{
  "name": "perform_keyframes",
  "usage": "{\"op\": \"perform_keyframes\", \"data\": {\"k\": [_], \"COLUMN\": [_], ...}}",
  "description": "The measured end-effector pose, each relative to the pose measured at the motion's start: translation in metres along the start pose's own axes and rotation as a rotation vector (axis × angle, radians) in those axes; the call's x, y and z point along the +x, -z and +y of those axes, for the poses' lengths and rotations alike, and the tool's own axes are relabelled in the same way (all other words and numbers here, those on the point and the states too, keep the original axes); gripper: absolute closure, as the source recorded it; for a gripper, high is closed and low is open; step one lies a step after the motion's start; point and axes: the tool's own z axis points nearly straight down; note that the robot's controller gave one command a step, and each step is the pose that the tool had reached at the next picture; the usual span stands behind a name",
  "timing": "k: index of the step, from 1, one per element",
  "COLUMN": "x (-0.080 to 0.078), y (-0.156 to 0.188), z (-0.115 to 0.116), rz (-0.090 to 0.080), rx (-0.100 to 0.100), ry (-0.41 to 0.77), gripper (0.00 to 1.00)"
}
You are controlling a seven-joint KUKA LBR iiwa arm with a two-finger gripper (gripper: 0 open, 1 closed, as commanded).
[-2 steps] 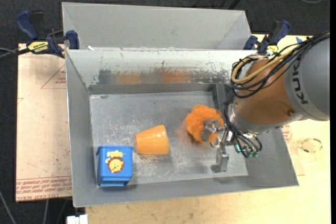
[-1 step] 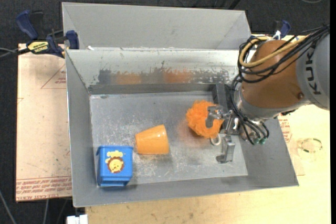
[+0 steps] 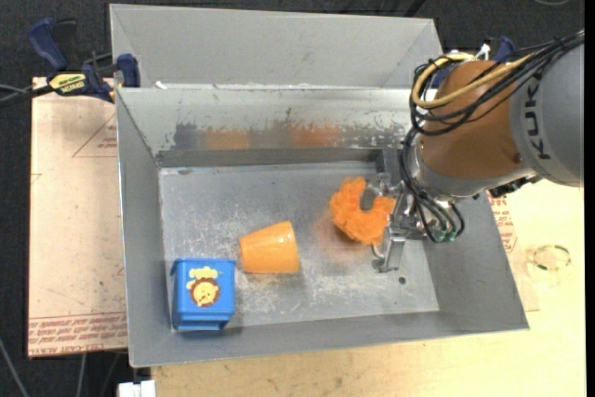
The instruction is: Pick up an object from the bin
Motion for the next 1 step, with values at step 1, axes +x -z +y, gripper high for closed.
{"op": "perform_keyframes", "data": {"k": [1], "x": [-0.003], "y": [-0.0242], "z": [-0.0004], "rz": [0.013], "rx": [-0.001], "ry": [-0.037], "gripper": [0.0]}}
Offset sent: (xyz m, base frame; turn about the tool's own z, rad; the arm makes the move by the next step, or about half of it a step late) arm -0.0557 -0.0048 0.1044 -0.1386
